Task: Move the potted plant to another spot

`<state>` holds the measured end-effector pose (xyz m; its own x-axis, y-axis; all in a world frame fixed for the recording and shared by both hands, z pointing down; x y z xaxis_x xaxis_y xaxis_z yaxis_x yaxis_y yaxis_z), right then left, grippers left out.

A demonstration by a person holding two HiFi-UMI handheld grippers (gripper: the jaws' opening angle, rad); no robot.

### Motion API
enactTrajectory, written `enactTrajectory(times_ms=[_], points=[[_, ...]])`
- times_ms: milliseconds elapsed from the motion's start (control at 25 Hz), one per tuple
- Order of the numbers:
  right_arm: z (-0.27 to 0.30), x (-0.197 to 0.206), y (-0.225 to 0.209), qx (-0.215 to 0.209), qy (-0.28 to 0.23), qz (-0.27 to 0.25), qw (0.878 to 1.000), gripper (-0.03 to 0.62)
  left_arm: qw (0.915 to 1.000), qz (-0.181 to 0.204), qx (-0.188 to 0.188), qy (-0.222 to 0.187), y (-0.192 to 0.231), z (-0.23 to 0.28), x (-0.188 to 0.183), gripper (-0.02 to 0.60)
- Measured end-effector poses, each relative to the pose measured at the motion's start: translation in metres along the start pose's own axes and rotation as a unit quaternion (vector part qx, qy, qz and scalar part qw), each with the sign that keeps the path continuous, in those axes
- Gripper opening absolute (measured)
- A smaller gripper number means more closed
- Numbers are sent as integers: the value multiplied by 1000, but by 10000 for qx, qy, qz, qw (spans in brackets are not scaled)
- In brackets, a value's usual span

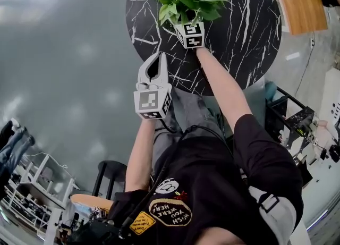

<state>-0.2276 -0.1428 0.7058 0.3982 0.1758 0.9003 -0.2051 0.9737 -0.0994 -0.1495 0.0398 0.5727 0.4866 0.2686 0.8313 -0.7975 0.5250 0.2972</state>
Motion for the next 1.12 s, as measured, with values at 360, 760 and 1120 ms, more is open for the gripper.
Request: enactTrajectory(times_ms=[360,760,1120], points=[[-18,6,-39,283,41,91,9995,451,9998,109,152,44,-18,7,0,5],[-54,15,-112,836,-7,340,9959,449,9990,255,354,136,-44,22,3,5],[-104,25,-198,1466,-17,609,9873,449,9967,428,621,294,-77,40,10,5]])
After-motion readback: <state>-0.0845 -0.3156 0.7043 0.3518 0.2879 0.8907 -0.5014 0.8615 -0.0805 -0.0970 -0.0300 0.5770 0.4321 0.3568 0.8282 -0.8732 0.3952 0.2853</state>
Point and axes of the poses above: the fingertips, and each gripper's own axes: z forward along the fingers, y to its left, x out of its underside, the point moved 1 cm from there along -z, backward along the fingers, and after that the axes turned 6 degrees about -x, right-handed, at the moved point
